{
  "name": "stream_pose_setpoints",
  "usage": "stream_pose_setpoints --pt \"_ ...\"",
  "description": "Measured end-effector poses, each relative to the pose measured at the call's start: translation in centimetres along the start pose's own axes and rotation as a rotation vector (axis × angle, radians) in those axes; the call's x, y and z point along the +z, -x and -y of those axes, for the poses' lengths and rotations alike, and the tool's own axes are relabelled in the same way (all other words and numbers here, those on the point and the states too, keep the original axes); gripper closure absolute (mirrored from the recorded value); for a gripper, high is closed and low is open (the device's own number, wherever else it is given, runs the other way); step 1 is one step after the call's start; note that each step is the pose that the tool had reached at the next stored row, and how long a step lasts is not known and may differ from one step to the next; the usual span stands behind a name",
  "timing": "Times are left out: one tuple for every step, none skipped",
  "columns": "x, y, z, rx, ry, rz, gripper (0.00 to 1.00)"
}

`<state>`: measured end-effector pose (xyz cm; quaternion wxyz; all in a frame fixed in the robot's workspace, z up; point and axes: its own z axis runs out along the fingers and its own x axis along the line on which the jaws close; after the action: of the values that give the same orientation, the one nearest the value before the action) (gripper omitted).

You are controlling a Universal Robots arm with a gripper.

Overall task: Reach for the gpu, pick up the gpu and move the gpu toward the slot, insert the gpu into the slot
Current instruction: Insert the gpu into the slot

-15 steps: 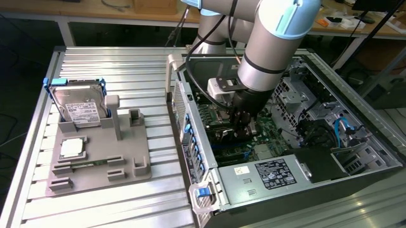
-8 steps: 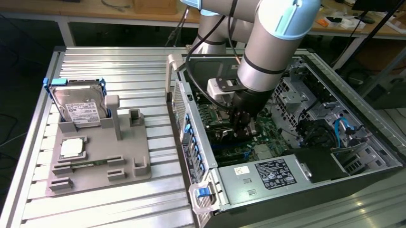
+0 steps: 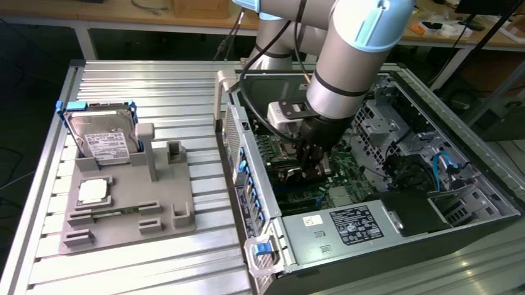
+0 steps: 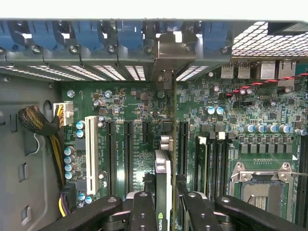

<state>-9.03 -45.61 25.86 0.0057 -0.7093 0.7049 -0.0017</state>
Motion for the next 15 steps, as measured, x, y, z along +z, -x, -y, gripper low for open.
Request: stream_pose_setpoints --pt "0.02 0.0 -0.01 0.0 0.0001 -0.0001 0.73" --pt "0.03 0.0 -0.02 0.0 0.0001 -0.0002 0.73" --pt "0.05 0.0 -0.03 0.0 0.0001 -0.0001 0.73" --pt "0.05 0.0 -0.03 0.0 0.0001 -0.0001 0.73" --pt "0.05 0.0 -0.03 0.0 0.0001 0.0 0.73" --pt "0.04 0.0 -0.03 0.0 -0.0001 0.0002 0.73" --pt "-0.01 0.01 -0.03 0.0 -0.0002 0.0004 0.73" --pt "-0.07 0.01 -0.03 0.0 -0.0004 0.0009 0.73" --pt "-0.21 0.02 -0.02 0.0 -0.0008 0.0017 0.73" --pt "-0.43 0.01 -0.02 0.0 -0.0003 0.0007 0.73" --pt "-0.58 0.01 -0.03 0.0 0.0 0.0001 0.73" --pt "-0.58 0.01 -0.02 0.0 -0.0002 0.0004 0.73" --pt "-0.58 0.01 -0.02 0.0 -0.0002 0.0006 0.73" --pt "-0.59 0.01 -0.03 0.0 -0.0002 0.001 0.73" --pt "-0.6 0.0 -0.03 0.0 -0.0001 0.0011 0.73"
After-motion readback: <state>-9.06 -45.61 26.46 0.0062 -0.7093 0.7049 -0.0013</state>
